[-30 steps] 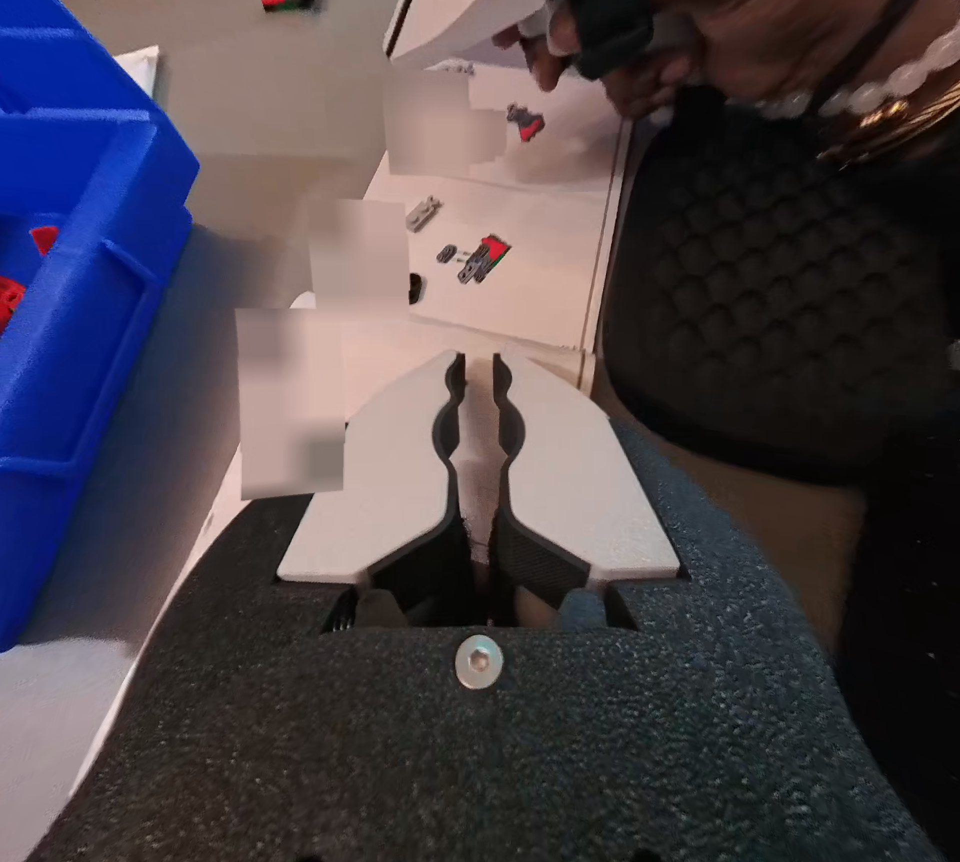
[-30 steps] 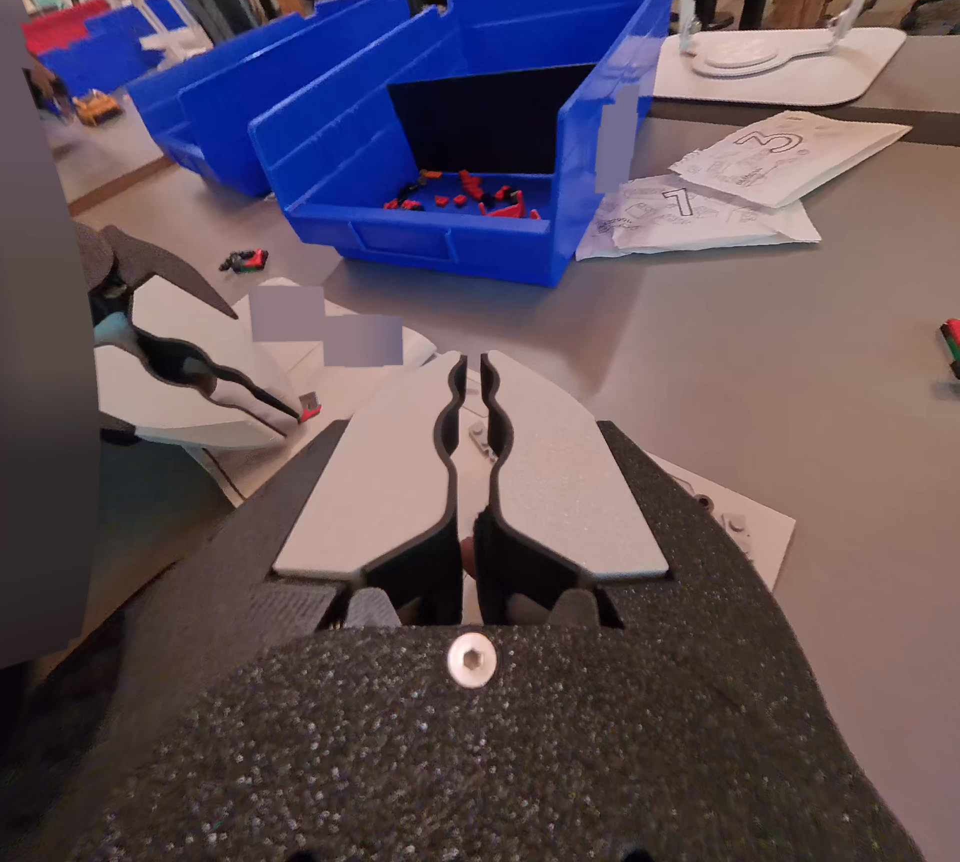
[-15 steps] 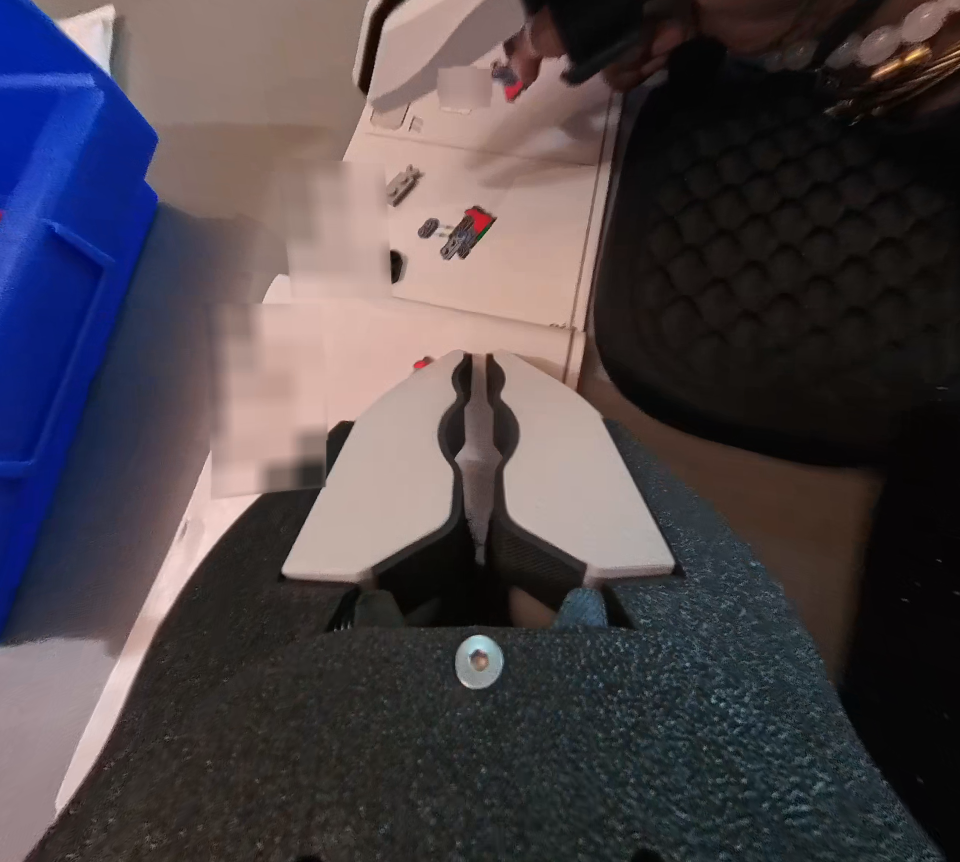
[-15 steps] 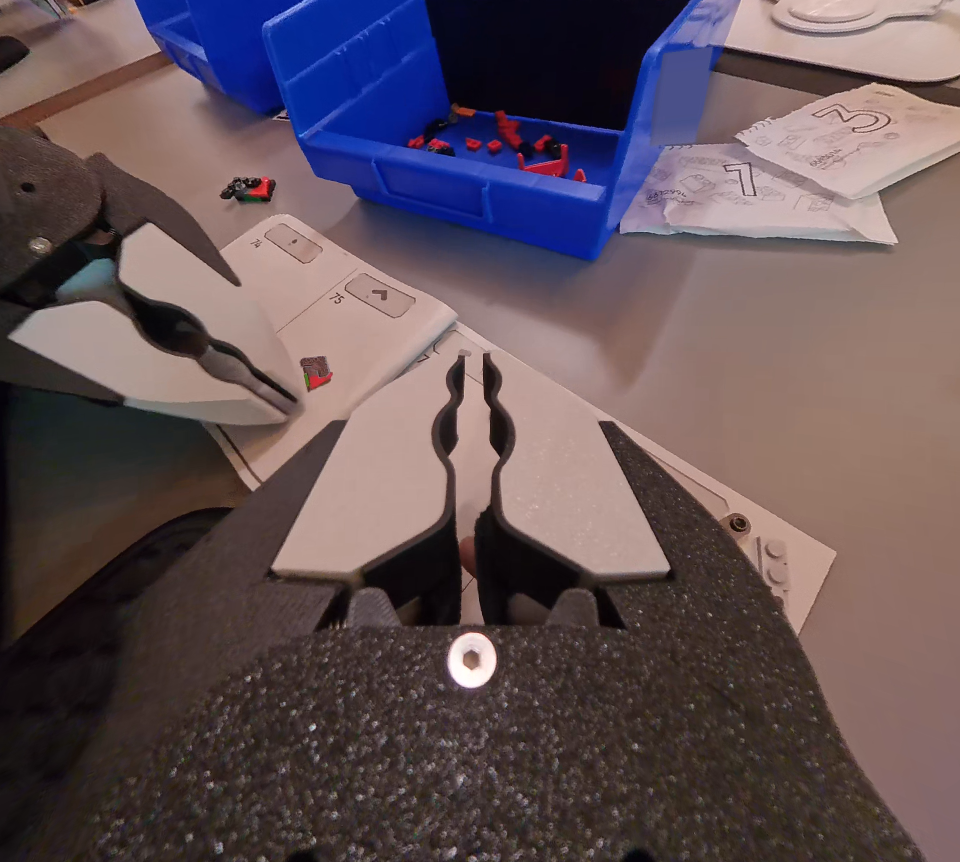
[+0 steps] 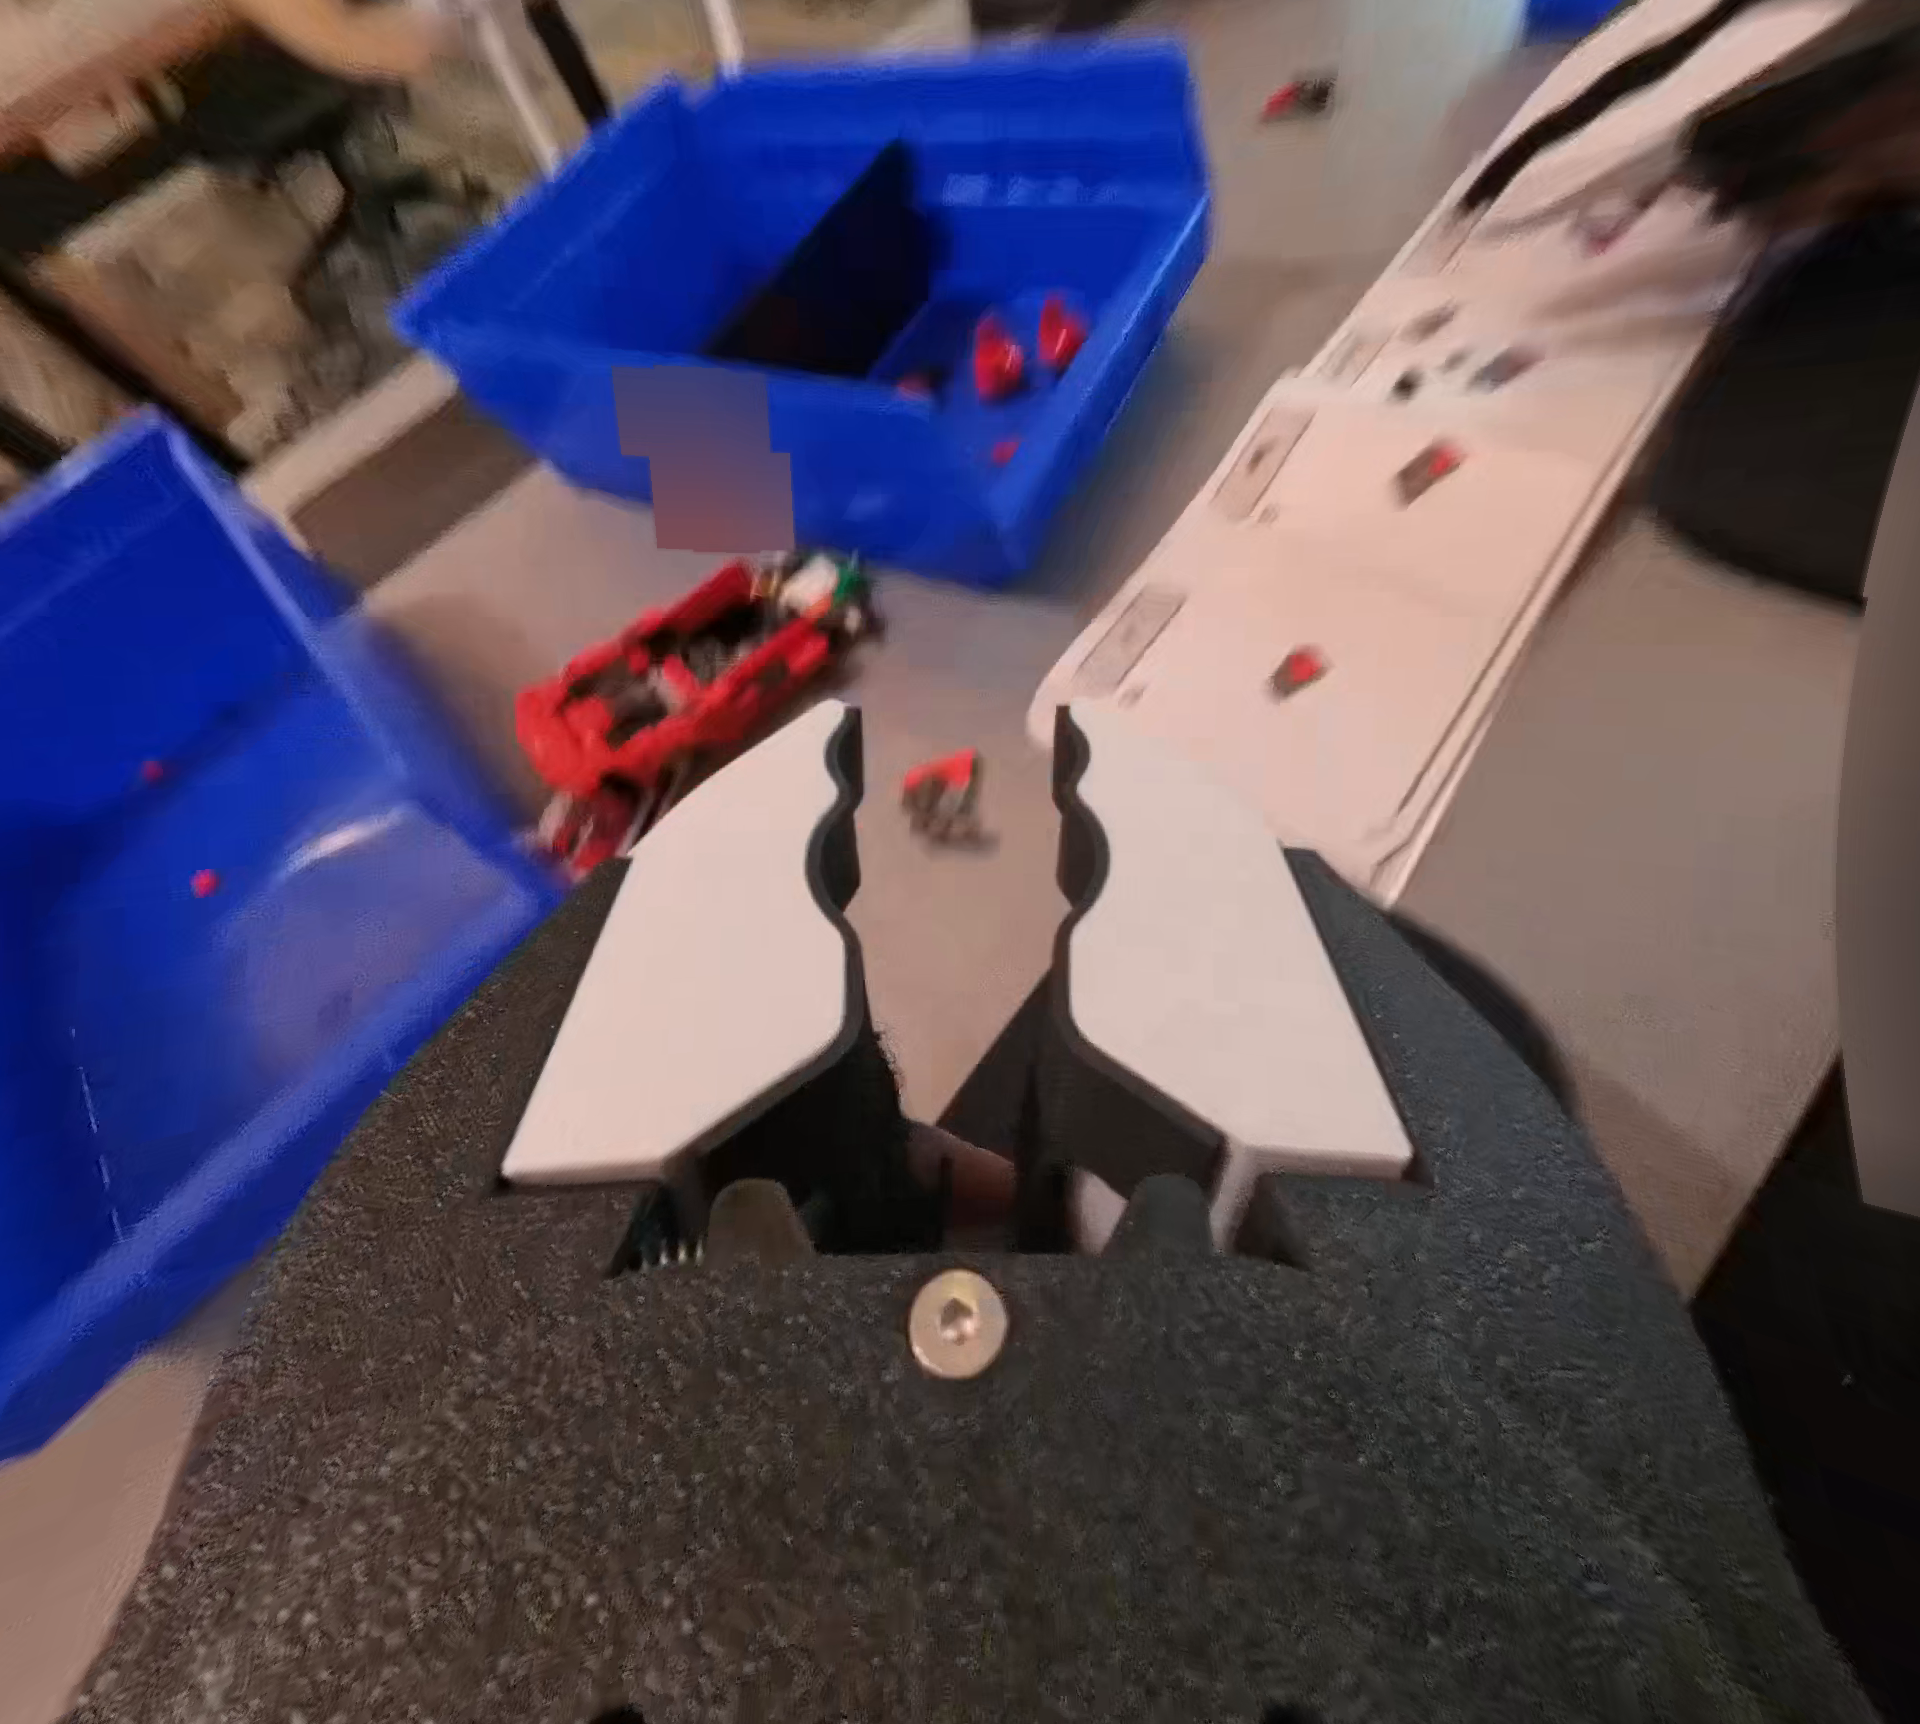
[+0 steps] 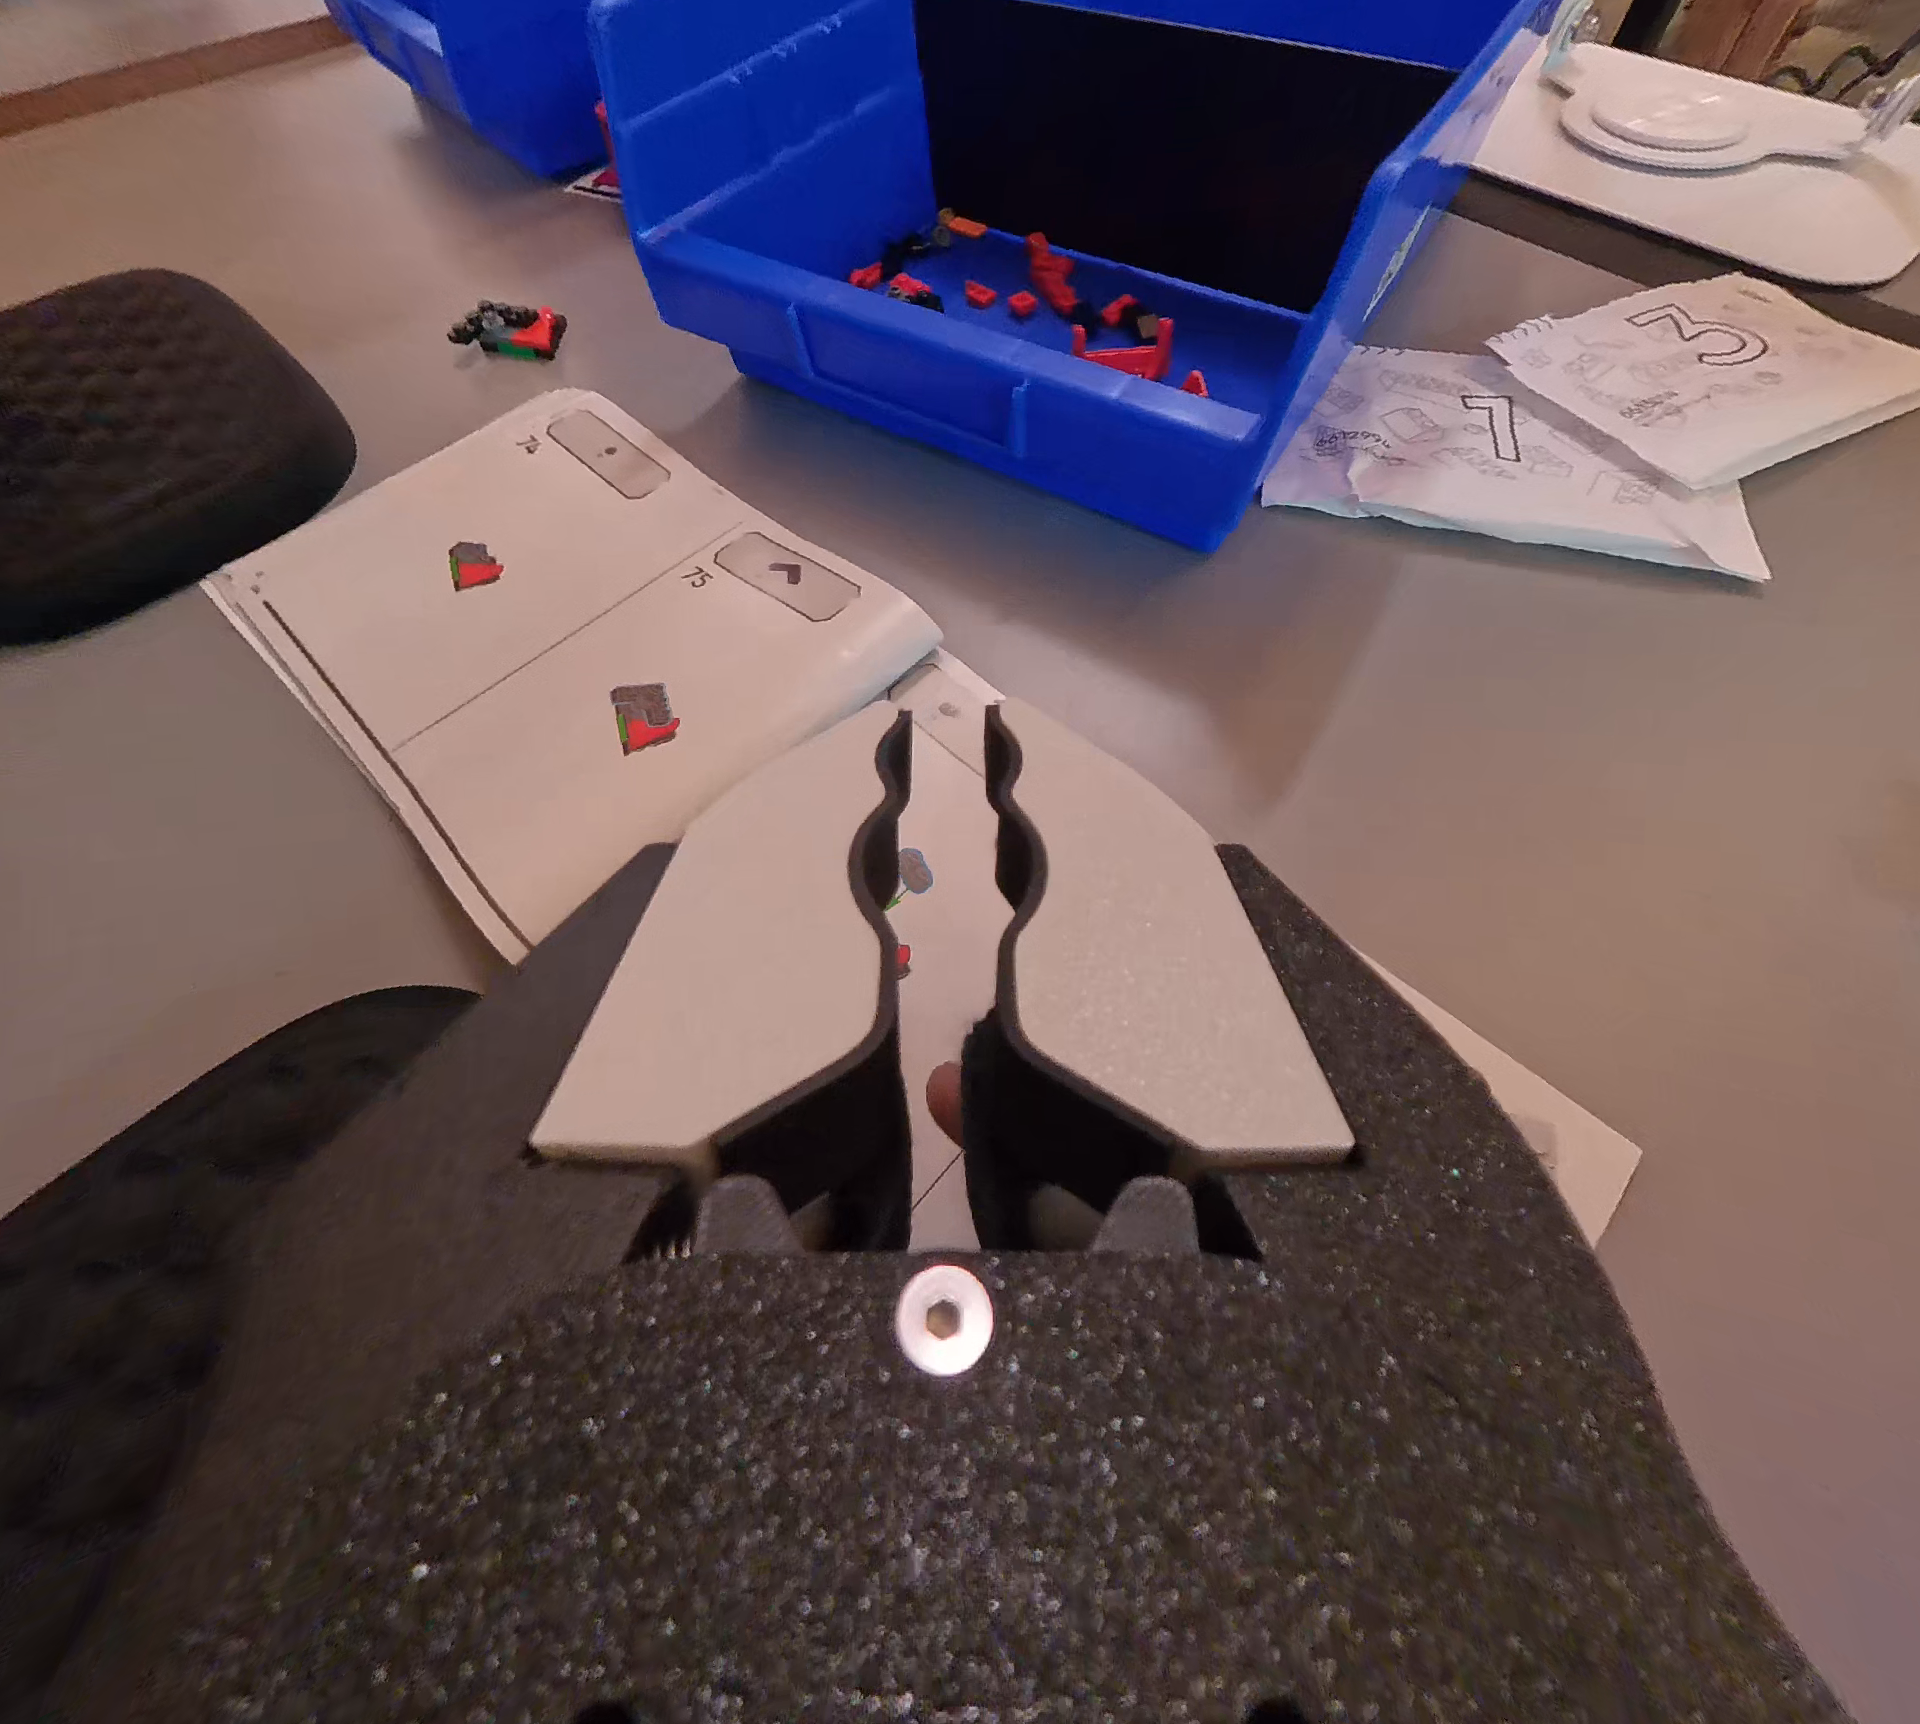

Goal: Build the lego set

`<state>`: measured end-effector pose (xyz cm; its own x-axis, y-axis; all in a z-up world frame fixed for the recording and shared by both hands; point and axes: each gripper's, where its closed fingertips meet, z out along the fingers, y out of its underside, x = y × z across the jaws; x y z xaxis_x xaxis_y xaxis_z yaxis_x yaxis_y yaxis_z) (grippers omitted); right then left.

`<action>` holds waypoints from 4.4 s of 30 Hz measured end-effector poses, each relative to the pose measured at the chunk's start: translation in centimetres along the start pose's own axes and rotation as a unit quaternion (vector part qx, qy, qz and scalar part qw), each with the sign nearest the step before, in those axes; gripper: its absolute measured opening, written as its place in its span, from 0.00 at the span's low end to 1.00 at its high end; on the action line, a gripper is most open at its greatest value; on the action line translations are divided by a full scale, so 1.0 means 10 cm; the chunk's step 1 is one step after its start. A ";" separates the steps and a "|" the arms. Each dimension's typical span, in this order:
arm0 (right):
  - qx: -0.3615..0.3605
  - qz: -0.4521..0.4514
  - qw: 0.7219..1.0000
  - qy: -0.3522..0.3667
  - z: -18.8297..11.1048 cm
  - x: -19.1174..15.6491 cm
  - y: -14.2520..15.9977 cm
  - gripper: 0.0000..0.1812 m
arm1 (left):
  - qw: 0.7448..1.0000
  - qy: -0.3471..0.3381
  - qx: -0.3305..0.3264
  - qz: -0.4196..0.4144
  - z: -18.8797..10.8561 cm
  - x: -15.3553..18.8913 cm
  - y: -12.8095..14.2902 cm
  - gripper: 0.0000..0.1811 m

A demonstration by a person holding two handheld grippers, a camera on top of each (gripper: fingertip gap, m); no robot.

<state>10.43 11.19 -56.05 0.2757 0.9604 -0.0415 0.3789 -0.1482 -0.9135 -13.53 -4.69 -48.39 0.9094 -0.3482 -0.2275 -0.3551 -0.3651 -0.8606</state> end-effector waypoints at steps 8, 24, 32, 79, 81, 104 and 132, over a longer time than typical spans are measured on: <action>-0.017 -0.030 0.999 0.011 0.03 -0.03 0.03 0.07 | 0.984 0.112 -0.134 -0.043 0.80 -0.02 0.75 0.23; -0.016 -0.033 0.999 0.009 0.03 -0.04 0.04 0.08 | 0.971 0.142 -0.189 -0.041 1.09 -0.09 0.92 0.13; -0.006 -0.031 0.999 0.012 0.01 -0.03 0.00 0.08 | 0.977 0.158 -0.140 0.003 1.04 0.16 0.39 0.13; -0.288 -0.121 0.946 -0.088 -0.17 0.14 0.65 0.09 | 0.937 0.287 -0.181 0.084 1.23 1.22 0.50 0.18; -0.287 -0.132 0.945 -0.084 -0.17 0.14 0.64 0.09 | 0.938 0.290 -0.174 0.080 1.23 1.21 0.50 0.18; -0.233 -0.136 0.957 -0.109 0.14 0.33 0.49 0.04 | 0.933 0.321 -0.161 0.035 1.22 1.20 0.48 0.17; -0.092 -0.281 0.935 -0.195 -0.33 -0.82 -0.14 0.04 | 0.937 0.346 -0.003 -0.048 1.03 1.25 -0.19 0.16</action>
<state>10.50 2.72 -53.09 -0.3428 0.9065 0.2466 0.5226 0.4021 -0.7518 0.75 0.58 -54.31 0.5805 -0.7885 0.2029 -0.2813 -0.4281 -0.8588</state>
